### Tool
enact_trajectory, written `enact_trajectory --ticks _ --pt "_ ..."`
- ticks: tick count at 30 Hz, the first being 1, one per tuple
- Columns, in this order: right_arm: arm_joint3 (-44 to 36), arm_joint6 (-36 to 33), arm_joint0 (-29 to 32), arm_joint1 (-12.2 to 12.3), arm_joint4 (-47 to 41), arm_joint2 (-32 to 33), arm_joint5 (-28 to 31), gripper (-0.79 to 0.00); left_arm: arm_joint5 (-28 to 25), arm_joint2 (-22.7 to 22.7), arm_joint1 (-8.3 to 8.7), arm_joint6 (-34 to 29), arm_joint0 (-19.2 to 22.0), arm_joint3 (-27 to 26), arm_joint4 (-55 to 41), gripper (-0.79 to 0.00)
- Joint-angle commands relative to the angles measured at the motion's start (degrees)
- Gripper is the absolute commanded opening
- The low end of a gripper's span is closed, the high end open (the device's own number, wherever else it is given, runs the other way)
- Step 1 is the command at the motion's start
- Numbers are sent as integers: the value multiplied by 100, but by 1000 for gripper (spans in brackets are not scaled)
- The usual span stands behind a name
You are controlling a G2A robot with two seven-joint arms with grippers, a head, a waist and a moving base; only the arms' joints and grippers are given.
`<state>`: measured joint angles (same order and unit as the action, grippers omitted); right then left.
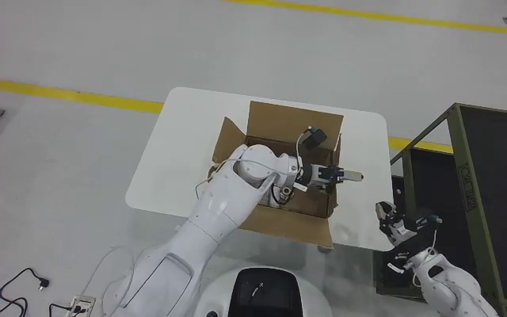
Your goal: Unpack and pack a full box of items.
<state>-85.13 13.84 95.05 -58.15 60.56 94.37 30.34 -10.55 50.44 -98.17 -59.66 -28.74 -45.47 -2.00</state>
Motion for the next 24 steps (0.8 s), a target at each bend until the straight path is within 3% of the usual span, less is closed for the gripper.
enact_trajectory --ticks 1,11,20,24 --pt "-132 -58 165 14 -26 195 -46 -785 -59 -137 -71 167 76 161 5 0" --pt "-557 -29 652 11 -368 691 -57 -785 -206 -677 -455 1051 414 992 93 0" --pt "-856 -165 808 -12 -478 900 -179 -785 -507 -928 -746 1085 503 1490 -112 0" --pt "-963 -176 857 -20 -516 956 -67 -539 -579 -897 -798 1022 558 1705 -230 0"
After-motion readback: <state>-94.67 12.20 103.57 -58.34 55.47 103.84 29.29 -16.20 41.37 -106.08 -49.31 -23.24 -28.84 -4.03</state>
